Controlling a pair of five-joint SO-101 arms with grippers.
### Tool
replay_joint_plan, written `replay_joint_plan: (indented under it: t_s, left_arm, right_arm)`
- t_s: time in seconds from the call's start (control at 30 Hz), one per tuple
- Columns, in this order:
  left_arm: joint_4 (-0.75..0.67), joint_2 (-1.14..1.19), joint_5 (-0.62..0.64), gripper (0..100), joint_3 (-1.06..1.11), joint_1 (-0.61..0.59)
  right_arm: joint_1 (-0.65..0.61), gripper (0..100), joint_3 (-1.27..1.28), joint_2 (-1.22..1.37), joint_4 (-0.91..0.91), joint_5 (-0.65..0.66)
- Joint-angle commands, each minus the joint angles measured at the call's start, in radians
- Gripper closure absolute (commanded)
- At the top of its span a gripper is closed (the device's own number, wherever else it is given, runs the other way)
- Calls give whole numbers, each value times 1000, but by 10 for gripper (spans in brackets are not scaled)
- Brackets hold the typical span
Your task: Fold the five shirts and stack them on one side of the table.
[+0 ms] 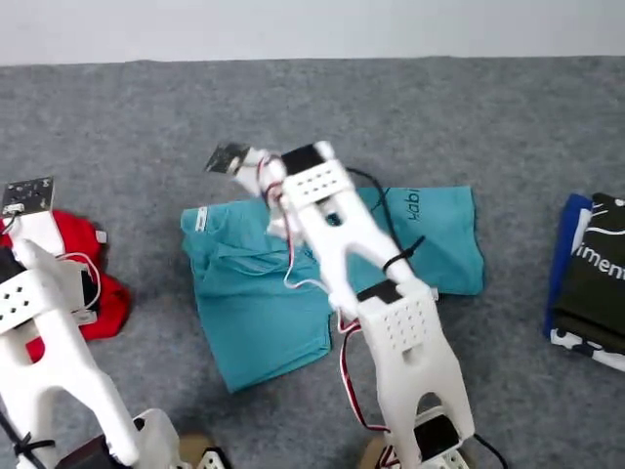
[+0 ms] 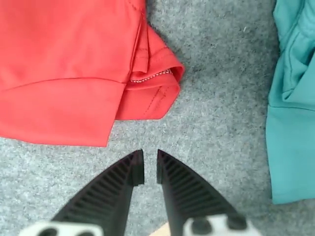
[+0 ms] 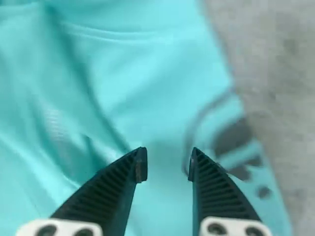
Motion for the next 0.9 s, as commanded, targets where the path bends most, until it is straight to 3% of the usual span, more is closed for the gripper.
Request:
replay_joint_plan:
  t_s: [0.0,0.17,0.3,0.63,0.87]
  left_arm:
    - [-9,-34,-12,949,-2,-6]
    - [-14,-34,-12,949,-2,-6]
    - [-14,-34,-12,949,-2,-6]
    - [-12,-32,-12,949,-2,-6]
    - [-11,-29,-12,949,-2,-5]
  right_arm:
    - [24,848,-187,-10,124,-15]
    - [-38,879,-284,-12,326,-20]
    - [-65,991,-255,-33,323,-115]
    - [-160,988,-71,-44,311,-140]
    - [-59,988,-71,48,160,-78]
